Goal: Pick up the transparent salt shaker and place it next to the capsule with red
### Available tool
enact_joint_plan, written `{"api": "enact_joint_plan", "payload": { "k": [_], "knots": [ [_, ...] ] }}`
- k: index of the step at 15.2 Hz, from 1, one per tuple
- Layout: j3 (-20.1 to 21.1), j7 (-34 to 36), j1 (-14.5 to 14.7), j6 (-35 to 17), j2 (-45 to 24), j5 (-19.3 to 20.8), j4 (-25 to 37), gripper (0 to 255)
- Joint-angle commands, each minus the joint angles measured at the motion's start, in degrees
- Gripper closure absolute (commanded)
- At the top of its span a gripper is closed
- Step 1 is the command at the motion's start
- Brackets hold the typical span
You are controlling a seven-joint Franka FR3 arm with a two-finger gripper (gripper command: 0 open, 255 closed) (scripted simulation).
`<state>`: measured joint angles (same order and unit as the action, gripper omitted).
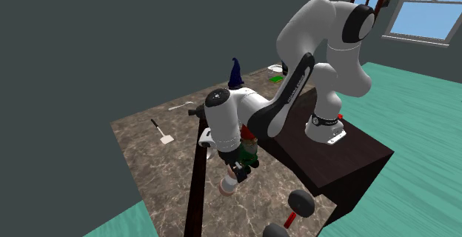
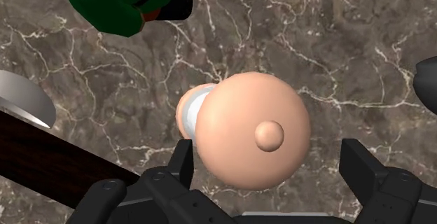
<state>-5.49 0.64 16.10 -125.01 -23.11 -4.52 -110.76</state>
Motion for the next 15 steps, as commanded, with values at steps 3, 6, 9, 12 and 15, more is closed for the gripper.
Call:
{"api": "enact_joint_plan", "payload": {
  "k": [3, 6, 9, 12, 15],
  "knots": [
    [0.0, 0.0, 0.0, 0.0, 0.0, 0.0, 0.0, 0],
    [-0.2, 0.3, 0.0, 5.1, 2.4, 0.5, 2.7, 0],
    [-0.3, 0.4, 0.0, 6.5, 3.0, 0.6, 3.5, 0],
    [-0.3, 0.4, 0.0, 6.5, 3.0, 0.6, 3.5, 0],
    [-0.3, 0.4, 0.0, 6.5, 3.0, 0.6, 3.5, 0]
  ]
}}
